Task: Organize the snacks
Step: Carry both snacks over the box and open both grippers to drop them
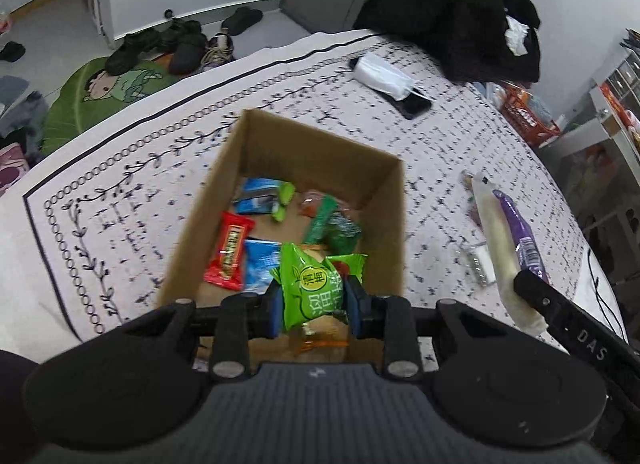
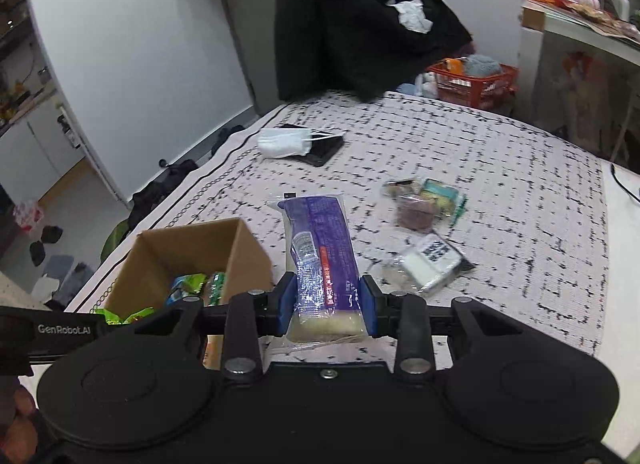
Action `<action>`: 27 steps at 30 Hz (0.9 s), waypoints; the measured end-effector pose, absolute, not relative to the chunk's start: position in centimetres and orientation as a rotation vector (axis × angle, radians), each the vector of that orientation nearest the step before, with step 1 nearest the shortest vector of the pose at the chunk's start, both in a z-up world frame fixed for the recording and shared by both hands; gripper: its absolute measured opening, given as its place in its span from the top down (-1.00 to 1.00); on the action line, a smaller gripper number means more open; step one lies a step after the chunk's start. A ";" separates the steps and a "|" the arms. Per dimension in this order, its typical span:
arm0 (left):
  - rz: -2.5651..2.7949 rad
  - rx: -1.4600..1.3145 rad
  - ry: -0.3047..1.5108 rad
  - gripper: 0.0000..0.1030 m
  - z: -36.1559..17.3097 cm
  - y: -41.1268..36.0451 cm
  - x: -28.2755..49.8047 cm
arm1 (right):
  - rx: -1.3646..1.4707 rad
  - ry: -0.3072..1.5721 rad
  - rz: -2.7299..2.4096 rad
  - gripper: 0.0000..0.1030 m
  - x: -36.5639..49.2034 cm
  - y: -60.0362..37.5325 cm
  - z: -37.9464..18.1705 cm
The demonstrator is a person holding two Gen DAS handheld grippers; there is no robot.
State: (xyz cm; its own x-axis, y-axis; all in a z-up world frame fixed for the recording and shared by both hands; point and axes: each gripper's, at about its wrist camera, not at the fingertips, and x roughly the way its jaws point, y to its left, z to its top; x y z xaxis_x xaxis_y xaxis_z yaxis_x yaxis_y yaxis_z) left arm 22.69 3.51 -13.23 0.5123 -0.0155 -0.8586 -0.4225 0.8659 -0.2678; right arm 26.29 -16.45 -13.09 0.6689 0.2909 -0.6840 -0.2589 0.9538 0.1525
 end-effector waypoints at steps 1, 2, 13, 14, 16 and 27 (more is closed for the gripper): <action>0.267 -0.487 1.019 0.41 -13.4 3.9 22.7 | 0.042 0.778 0.315 0.35 26.2 -16.2 -13.1; 0.274 -0.490 1.025 0.41 -13.5 4.2 22.6 | 0.041 0.778 0.321 0.35 26.1 -15.9 -13.1; 0.323 -0.499 1.048 0.19 -13.8 6.4 22.2 | 0.044 0.785 0.383 0.35 25.6 -13.2 -12.8; 0.324 -0.501 1.046 0.16 -13.7 6.5 22.1 | 0.042 0.784 0.387 0.35 25.5 -13.0 -12.8; 0.325 -0.501 1.046 0.12 -13.6 6.7 22.0 | 0.037 0.787 0.398 0.35 25.4 -12.5 -12.8; 0.336 -0.490 1.040 -0.46 -12.9 7.2 21.3 | 0.030 0.786 0.468 0.13 24.2 -10.2 -12.7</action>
State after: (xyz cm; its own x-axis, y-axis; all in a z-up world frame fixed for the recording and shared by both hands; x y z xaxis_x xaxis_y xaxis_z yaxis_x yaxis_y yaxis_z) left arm 21.33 7.17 -12.93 0.4707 0.0351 -0.8816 -0.4871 0.8435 -0.2264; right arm 24.23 -10.16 -12.68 0.6099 0.4165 -0.6741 -0.3947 0.8974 0.1974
